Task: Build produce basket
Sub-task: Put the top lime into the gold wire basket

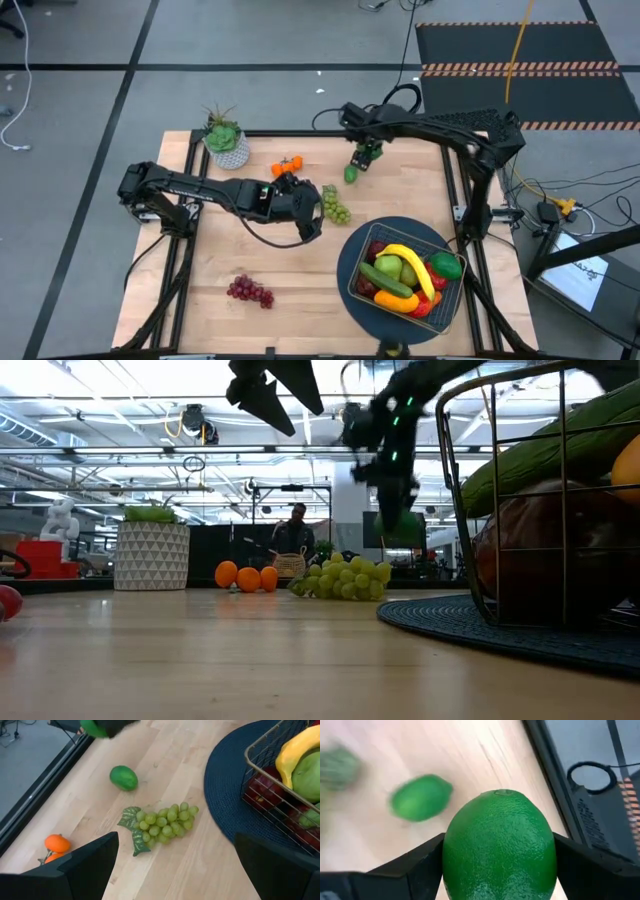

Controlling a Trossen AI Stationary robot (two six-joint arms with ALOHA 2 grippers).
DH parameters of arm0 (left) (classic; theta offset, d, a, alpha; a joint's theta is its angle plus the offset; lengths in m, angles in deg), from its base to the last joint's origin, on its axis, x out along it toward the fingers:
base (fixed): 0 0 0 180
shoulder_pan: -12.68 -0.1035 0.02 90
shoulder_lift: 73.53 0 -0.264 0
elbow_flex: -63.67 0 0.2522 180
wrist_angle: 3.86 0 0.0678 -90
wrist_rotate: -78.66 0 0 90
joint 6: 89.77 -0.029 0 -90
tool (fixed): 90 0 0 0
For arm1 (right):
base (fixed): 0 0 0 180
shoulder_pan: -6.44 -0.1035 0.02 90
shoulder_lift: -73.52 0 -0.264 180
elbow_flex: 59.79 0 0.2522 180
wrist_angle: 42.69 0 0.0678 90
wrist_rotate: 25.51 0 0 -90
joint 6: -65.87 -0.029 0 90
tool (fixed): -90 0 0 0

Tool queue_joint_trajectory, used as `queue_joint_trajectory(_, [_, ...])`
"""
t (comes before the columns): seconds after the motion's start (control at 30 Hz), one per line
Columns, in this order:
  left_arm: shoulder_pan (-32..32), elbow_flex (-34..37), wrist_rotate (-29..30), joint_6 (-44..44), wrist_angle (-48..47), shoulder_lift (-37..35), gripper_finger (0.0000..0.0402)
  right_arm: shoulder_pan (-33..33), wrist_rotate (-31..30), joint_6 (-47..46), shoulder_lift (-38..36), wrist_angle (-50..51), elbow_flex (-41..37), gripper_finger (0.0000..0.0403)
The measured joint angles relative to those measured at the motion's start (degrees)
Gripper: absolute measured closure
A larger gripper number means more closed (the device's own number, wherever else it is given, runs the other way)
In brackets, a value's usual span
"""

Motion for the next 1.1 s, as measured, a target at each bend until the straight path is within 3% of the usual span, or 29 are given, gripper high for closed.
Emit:
queue_joint_trajectory(0.17, [0.81, -0.01, 0.02, -0.38, -0.05, 0.00, 0.0005, -4.15, 1.51, -3.27, -11.75, 0.72, -5.74, 0.0089])
queue_joint_trajectory(0.37, [1.13, -0.01, 0.07, -0.90, -0.01, -0.01, 0.0005, -11.51, 1.61, -10.15, -28.89, -3.91, -18.18, 0.0089])
queue_joint_trajectory(0.53, [1.11, -0.01, 0.17, -0.90, 0.48, 0.00, 0.0005, -19.37, 3.63, -16.87, -43.58, -15.68, -31.79, 0.0089])
queue_joint_trajectory(0.7, [1.11, -0.01, 0.26, -0.90, 2.15, -0.02, 0.0005, -26.01, 7.25, -23.41, -55.91, -33.59, -46.77, 0.0089])
queue_joint_trajectory(0.9, [1.33, -0.01, 0.45, -0.19, 4.38, -0.02, 0.0005, -31.51, 7.65, -28.01, -63.20, -53.95, -59.63, 0.0089])
queue_joint_trajectory(1.1, [2.81, -0.01, 2.50, 2.83, 4.95, 0.00, 0.0005, -35.99, 7.54, -25.39, -64.04, -62.70, -62.36, 0.0089])
